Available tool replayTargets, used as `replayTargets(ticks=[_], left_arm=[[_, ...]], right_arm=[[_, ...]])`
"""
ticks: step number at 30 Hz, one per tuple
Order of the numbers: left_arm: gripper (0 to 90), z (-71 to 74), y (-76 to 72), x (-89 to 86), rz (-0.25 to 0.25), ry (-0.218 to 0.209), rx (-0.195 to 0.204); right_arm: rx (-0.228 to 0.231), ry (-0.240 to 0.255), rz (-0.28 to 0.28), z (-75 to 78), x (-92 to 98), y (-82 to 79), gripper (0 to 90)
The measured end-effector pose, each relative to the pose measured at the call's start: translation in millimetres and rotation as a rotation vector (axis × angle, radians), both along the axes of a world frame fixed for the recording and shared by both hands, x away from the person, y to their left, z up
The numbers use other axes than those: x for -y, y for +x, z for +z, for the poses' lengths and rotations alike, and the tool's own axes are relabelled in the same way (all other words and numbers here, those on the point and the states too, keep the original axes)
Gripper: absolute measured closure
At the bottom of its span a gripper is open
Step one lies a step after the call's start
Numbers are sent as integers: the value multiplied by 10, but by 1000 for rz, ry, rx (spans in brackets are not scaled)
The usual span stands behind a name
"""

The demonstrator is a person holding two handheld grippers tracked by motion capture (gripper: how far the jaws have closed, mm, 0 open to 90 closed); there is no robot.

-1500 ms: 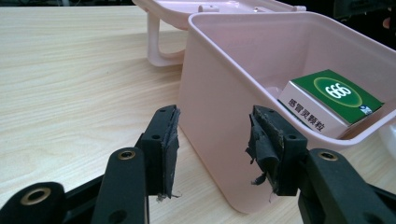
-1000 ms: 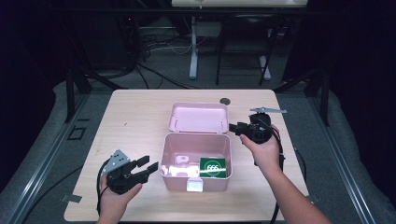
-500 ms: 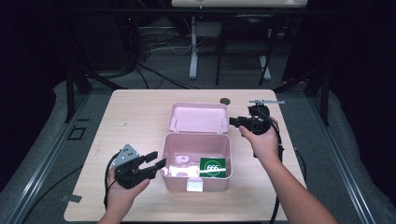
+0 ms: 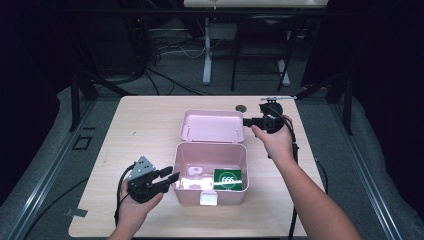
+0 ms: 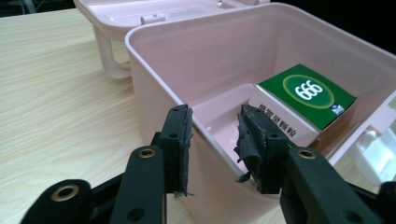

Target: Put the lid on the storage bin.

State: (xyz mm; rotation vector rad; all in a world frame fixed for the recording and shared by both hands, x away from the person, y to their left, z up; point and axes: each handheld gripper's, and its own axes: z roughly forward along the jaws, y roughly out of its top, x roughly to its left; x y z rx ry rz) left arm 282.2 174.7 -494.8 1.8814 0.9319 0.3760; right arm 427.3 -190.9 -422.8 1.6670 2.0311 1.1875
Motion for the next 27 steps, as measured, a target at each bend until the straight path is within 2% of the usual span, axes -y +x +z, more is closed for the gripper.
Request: replayTargets(ticks=[8,14,23,27], left_arm=[[650,-15,-11,-3,2,-5,4],[651,-23,-15,0,6,-13,5],[650,-28,-12,-3,5,-18,5],[650,-30,-9,-5,3,-22,4]], right_arm=[[-55,-41,-11,-26,-59,177,631],[-101,-47,-31,-77,-103,301,645],[-141,-69,-60,-179,-127,448,662],[-160,-57,-80,-232,-111,523,686]])
